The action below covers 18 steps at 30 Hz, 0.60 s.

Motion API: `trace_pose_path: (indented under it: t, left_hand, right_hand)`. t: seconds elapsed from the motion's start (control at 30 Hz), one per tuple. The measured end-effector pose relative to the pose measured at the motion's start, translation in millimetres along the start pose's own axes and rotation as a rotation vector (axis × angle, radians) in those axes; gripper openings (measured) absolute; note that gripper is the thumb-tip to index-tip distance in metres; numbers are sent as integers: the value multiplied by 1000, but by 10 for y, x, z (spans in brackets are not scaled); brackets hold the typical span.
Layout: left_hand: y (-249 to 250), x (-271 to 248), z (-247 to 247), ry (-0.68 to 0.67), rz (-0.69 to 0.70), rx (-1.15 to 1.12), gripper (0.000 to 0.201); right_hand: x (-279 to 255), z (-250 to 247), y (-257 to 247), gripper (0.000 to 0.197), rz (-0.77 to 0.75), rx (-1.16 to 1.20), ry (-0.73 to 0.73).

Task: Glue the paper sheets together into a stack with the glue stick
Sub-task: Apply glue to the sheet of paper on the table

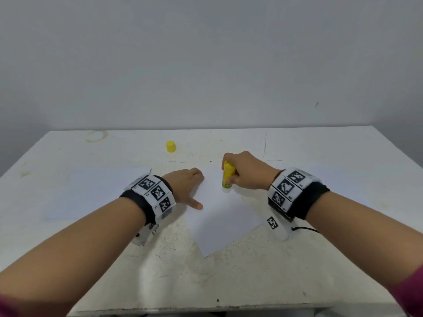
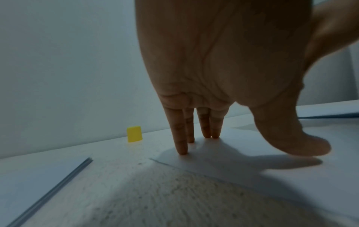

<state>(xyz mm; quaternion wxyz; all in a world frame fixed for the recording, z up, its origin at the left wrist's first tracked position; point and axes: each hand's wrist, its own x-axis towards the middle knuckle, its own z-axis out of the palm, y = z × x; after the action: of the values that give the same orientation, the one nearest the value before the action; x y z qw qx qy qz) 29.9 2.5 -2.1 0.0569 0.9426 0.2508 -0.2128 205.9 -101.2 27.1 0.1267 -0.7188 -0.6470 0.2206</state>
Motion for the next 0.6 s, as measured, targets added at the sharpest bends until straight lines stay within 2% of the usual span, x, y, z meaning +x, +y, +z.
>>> trace_pose_path:
  t: [0.07,0.2,0.47,0.53,0.6]
  left_hand:
    - [-32,15,-16,1,13,-7,93]
    - [-44,18,-28,-40,23,6,103]
    - [-52,-6,-32,-92,-2,70,97]
    - [-64,-21,-22,-90,-6,66,91]
    - [-91,-36,-24,-73,-10,45,74]
  right_hand:
    - [-151,2,46,27,-5,2,-32]
    - [-404,8,101,25,-37,3,-67]
    - [-734,9,207,23,-130,7,-97]
    - [-784,0,224,23,-133,4,-115]
    - [-801,-58,219,25,-126,-29,-158]
